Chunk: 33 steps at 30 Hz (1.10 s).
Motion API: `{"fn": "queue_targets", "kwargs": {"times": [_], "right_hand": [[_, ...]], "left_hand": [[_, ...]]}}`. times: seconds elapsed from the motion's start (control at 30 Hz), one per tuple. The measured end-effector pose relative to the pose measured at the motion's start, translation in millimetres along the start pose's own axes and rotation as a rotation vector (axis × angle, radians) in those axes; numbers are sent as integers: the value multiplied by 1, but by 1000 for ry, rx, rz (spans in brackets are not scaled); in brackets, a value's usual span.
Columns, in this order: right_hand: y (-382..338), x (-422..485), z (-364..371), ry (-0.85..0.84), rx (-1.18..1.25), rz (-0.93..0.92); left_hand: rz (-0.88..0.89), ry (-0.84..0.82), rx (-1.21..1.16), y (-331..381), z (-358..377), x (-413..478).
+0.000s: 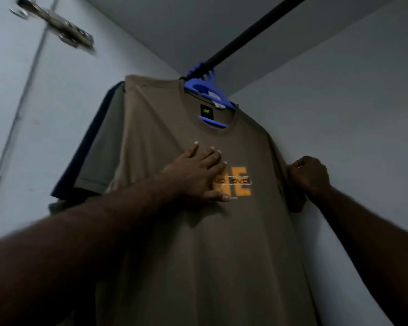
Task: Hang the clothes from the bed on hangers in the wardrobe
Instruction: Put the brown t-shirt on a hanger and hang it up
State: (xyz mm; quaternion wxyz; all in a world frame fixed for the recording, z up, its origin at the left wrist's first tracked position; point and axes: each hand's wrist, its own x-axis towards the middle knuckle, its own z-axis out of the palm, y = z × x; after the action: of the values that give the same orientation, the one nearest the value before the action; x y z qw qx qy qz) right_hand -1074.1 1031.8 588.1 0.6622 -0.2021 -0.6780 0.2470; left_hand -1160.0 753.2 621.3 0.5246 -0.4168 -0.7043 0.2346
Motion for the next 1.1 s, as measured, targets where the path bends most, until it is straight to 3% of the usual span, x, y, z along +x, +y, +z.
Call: {"fn": "queue_targets", "kwargs": {"times": [0.17, 0.33, 0.43, 0.53, 0.63, 0.83, 0.93, 1.1], "right_hand": [[44, 9, -3, -190, 74, 110], [44, 13, 7, -281, 195, 34], [52, 22, 5, -206, 94, -19], [47, 33, -19, -92, 141, 1], [33, 45, -54, -95, 151, 29], [5, 34, -95, -252, 229, 11], [-11, 20, -99, -329, 269, -69], [-33, 4, -98, -463, 374, -154]], "left_hand": [[51, 85, -90, 18, 5, 29], [89, 142, -135, 38, 7, 59], [128, 160, -124, 52, 10, 73], [171, 187, -111, 64, 11, 85], [183, 151, -172, 72, 9, 95], [0, 200, -761, 90, -20, 110], [-3, 131, -1057, 107, -38, 116], [-109, 423, -1263, 125, -31, 125]]}}
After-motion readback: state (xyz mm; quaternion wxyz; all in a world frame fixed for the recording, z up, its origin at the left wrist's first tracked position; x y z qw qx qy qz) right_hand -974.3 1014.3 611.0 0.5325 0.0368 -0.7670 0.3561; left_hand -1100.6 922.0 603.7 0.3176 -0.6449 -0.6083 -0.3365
